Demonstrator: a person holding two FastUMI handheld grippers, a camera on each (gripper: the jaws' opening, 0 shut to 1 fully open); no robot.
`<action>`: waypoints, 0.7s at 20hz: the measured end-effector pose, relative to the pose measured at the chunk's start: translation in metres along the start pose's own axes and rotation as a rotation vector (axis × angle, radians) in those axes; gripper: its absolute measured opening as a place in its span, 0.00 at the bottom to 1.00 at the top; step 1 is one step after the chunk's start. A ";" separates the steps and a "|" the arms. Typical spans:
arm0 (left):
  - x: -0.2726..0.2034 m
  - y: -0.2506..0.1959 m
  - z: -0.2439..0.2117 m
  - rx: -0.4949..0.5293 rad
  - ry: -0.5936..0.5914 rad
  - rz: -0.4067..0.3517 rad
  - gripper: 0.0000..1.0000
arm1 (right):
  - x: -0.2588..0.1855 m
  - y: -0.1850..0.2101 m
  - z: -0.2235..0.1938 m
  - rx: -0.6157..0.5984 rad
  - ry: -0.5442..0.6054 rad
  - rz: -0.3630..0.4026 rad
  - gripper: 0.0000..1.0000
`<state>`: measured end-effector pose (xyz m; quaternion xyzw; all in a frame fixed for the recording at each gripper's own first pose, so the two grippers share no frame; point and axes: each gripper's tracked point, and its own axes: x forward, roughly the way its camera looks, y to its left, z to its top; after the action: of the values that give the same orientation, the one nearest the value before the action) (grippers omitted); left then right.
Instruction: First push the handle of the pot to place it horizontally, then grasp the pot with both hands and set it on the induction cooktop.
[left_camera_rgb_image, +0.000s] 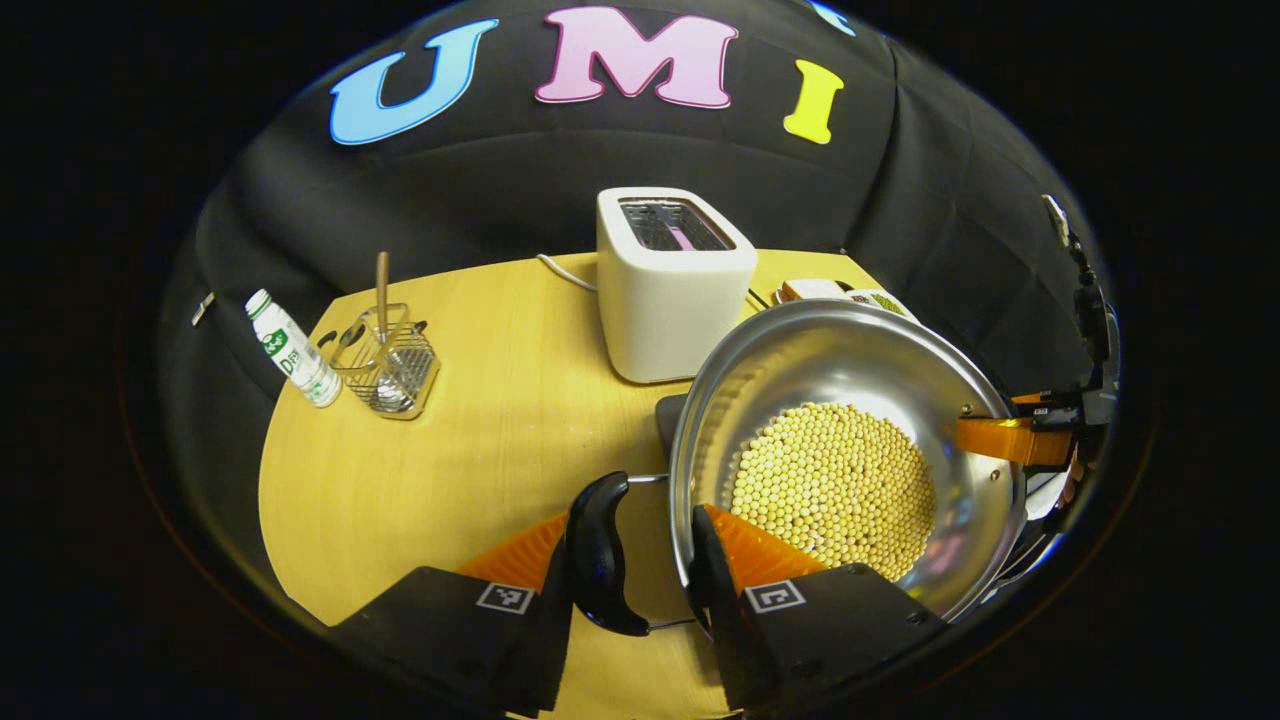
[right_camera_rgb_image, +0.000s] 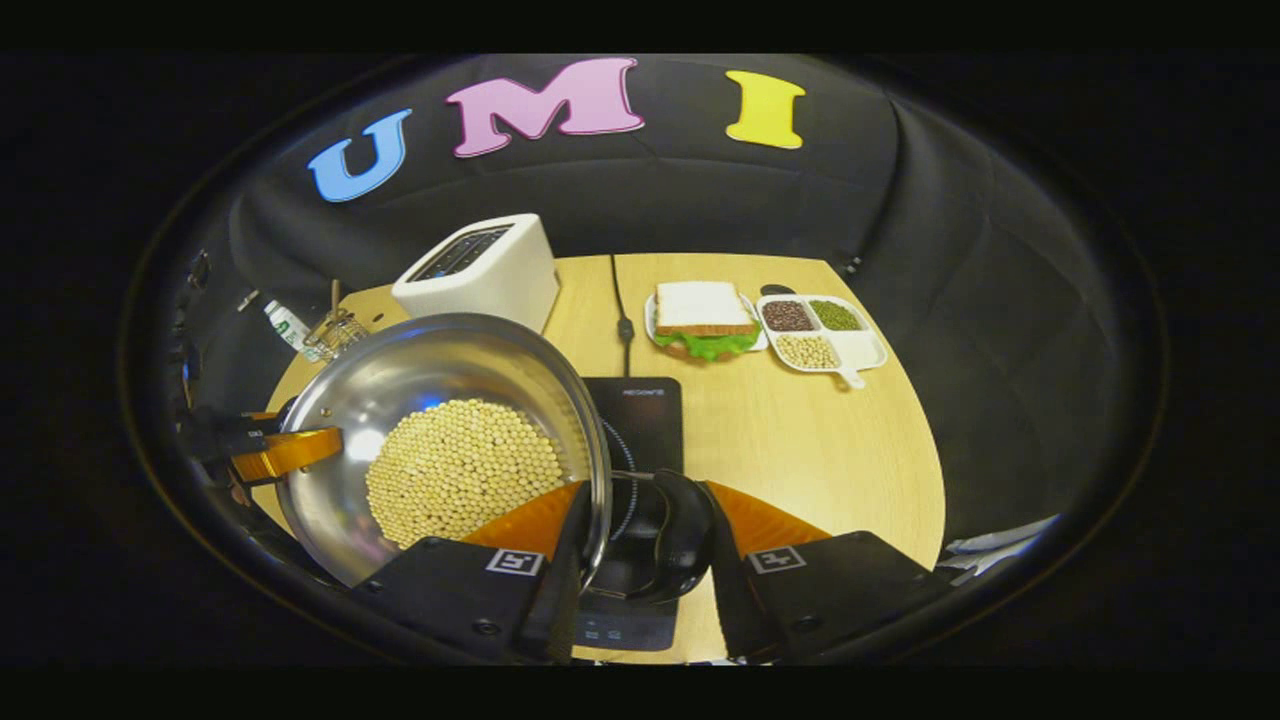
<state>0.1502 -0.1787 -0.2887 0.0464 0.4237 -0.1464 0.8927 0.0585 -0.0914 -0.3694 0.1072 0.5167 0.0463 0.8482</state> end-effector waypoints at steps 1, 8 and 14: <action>0.005 -0.004 0.001 0.002 0.002 -0.001 0.62 | 0.003 -0.005 0.000 0.003 0.001 -0.002 0.59; 0.035 -0.011 0.001 -0.001 0.012 0.004 0.62 | 0.032 -0.017 -0.002 0.007 0.006 -0.004 0.59; 0.041 -0.008 0.004 0.011 -0.001 0.009 0.61 | 0.039 -0.016 -0.004 0.033 0.002 0.008 0.59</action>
<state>0.1754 -0.1961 -0.3171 0.0530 0.4224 -0.1447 0.8932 0.0724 -0.0990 -0.4084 0.1231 0.5176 0.0411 0.8457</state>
